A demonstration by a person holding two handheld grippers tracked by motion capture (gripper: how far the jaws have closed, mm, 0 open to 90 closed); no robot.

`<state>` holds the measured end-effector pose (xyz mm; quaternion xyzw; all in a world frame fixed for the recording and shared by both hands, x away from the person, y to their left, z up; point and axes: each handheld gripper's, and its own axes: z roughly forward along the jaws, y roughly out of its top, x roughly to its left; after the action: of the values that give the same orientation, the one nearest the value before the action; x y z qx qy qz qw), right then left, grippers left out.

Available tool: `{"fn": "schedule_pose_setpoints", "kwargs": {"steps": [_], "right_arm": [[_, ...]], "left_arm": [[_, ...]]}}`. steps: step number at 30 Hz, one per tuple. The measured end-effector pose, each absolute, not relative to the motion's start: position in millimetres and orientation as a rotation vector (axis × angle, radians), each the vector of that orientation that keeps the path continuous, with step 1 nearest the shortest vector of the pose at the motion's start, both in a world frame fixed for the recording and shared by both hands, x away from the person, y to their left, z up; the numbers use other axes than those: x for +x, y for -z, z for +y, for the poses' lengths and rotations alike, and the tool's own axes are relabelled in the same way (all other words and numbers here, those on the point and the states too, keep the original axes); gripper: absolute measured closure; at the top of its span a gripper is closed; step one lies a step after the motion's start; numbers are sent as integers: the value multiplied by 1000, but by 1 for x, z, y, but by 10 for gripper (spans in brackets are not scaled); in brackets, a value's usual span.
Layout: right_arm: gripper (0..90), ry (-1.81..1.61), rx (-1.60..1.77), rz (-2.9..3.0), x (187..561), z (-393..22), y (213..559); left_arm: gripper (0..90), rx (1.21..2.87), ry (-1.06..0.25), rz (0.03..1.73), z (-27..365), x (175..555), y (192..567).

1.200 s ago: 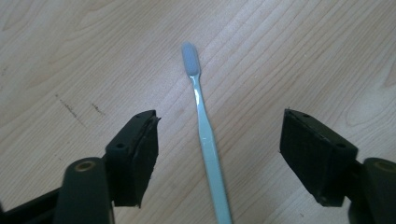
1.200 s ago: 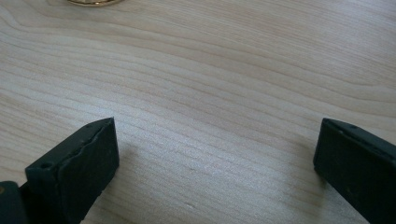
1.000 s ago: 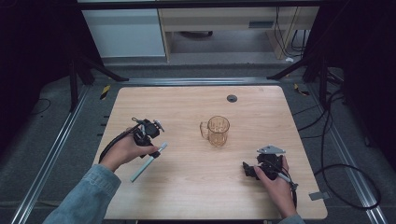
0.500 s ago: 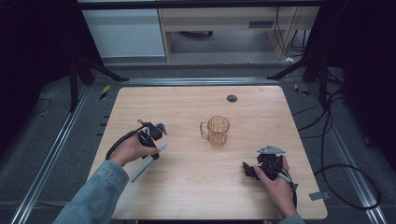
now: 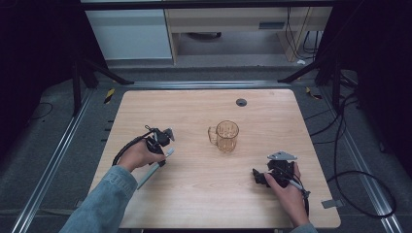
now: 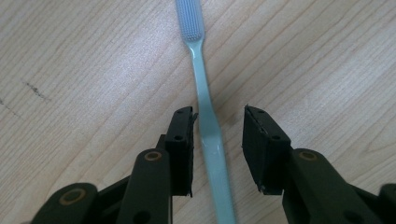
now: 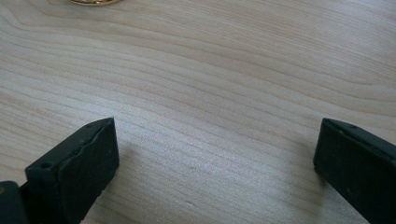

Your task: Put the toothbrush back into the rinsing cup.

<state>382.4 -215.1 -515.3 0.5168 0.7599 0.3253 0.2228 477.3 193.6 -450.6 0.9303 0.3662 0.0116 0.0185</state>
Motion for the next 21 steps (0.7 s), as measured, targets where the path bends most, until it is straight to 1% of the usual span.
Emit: {"fn": "schedule_pose_setpoints", "kwargs": {"steps": [5, 21], "right_arm": [[5, -898, 1427, 2098, 382, -215, 515], [5, -900, 1428, 2097, 382, -215, 515]], "left_arm": [[648, 2887, -45, 1159, 196, 479, 451], [664, 2879, -10, 1181, 202, 480, 459]]}}
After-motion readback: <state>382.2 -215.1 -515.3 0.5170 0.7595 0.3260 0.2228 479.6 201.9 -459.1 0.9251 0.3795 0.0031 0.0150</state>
